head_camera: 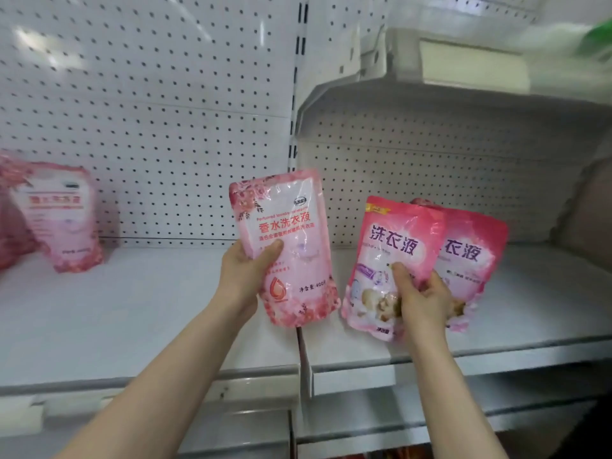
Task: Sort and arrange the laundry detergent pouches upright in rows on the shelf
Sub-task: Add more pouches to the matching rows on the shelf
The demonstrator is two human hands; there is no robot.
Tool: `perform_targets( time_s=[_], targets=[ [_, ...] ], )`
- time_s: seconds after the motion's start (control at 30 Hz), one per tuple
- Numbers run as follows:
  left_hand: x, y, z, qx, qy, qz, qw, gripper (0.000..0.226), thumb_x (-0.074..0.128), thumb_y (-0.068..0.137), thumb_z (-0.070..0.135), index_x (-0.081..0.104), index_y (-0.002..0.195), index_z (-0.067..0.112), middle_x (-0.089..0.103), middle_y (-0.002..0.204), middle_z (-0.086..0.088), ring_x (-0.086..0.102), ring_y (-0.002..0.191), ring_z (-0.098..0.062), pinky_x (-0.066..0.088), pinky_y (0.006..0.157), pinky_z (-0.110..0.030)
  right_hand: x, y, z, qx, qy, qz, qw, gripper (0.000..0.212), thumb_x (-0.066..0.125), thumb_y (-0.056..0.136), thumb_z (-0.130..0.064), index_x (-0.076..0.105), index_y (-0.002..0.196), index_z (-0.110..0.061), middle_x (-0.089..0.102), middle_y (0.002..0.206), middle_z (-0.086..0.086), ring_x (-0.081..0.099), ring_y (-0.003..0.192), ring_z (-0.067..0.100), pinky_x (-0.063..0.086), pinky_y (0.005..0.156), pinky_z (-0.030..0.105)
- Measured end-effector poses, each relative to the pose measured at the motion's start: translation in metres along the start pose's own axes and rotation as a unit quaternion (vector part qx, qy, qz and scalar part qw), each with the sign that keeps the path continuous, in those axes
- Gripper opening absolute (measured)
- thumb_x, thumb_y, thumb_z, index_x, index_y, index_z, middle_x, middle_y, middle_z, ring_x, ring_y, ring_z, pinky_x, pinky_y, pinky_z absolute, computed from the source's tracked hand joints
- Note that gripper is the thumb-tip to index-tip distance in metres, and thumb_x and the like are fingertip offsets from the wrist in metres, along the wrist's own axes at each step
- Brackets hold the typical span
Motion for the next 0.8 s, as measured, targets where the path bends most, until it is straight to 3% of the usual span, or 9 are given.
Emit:
perform_targets(
  time_s=[0.1, 0.2, 0.27, 0.37, 0.5, 0.8],
  targets=[
    [-0.035, -0.02, 0.011, 0.003, -0.016, 0.039, 0.999, 0.026, 0.066, 0.086, 0.006, 0.063, 0.112, 0.004, 0.074, 0.102, -0.012, 0.072, 0.089, -0.028, 0.061, 0.07, -0.038, 0.022, -0.016, -0.01, 0.022, 0.074, -0.041, 0.996, 0.022, 0.071, 0.089, -0.016, 0.067, 0.11, -0.017, 0.074, 0.101, -0.001, 0.073, 0.088, 0.012, 0.061, 0.077, 0.031],
    [-0.072, -0.042, 0.017, 0.001, -0.02, 0.079, 0.997, 0.025, 0.065, 0.087, 0.006, 0.063, 0.111, 0.003, 0.074, 0.1, -0.013, 0.073, 0.086, -0.027, 0.06, 0.064, -0.034, 0.053, -0.04, -0.018, 0.042, 0.124, -0.097, 0.987, 0.017, 0.07, 0.089, -0.012, 0.067, 0.103, -0.021, 0.075, 0.091, -0.007, 0.074, 0.078, 0.005, 0.059, 0.061, 0.021],
    [-0.099, -0.057, 0.021, 0.003, -0.015, 0.106, 0.994, 0.023, 0.065, 0.086, 0.006, 0.064, 0.11, 0.004, 0.074, 0.099, -0.012, 0.073, 0.083, -0.026, 0.059, 0.063, -0.033, 0.075, -0.06, -0.022, 0.053, 0.141, -0.13, 0.98, 0.016, 0.069, 0.089, -0.01, 0.068, 0.1, -0.022, 0.077, 0.085, -0.009, 0.074, 0.077, 0.007, 0.057, 0.059, 0.021],
    [-0.138, -0.078, 0.03, 0.013, -0.009, 0.13, 0.991, 0.02, 0.065, 0.087, 0.007, 0.065, 0.106, 0.006, 0.075, 0.096, -0.011, 0.073, 0.081, -0.024, 0.06, 0.063, -0.033, 0.106, -0.09, -0.027, 0.066, 0.143, -0.17, 0.973, 0.014, 0.068, 0.089, -0.009, 0.069, 0.097, -0.02, 0.078, 0.085, -0.006, 0.075, 0.077, 0.012, 0.058, 0.059, 0.025],
    [-0.188, -0.1, 0.047, 0.021, -0.006, 0.139, 0.99, 0.018, 0.063, 0.088, 0.009, 0.065, 0.106, 0.009, 0.076, 0.091, -0.007, 0.074, 0.077, -0.021, 0.058, 0.058, -0.03, 0.142, -0.129, -0.032, 0.083, 0.138, -0.202, 0.966, 0.015, 0.069, 0.089, -0.012, 0.069, 0.103, -0.016, 0.078, 0.094, 0.004, 0.076, 0.084, 0.021, 0.062, 0.072, 0.039],
    [-0.339, -0.144, 0.104, 0.037, 0.001, 0.173, 0.984, 0.021, 0.062, 0.089, 0.005, 0.064, 0.109, 0.007, 0.075, 0.098, -0.009, 0.073, 0.086, -0.025, 0.058, 0.063, -0.03, 0.25, -0.245, -0.048, 0.088, 0.147, -0.235, 0.957, 0.013, 0.07, 0.088, -0.012, 0.07, 0.099, -0.019, 0.078, 0.094, 0.004, 0.075, 0.085, 0.022, 0.062, 0.07, 0.036]
  ],
)
Point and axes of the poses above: each hand's wrist, its own y-axis towards the middle knuckle, its own x-axis out of the palm, z = x × y, the point moved 10 cm from there along y, towards the middle knuckle
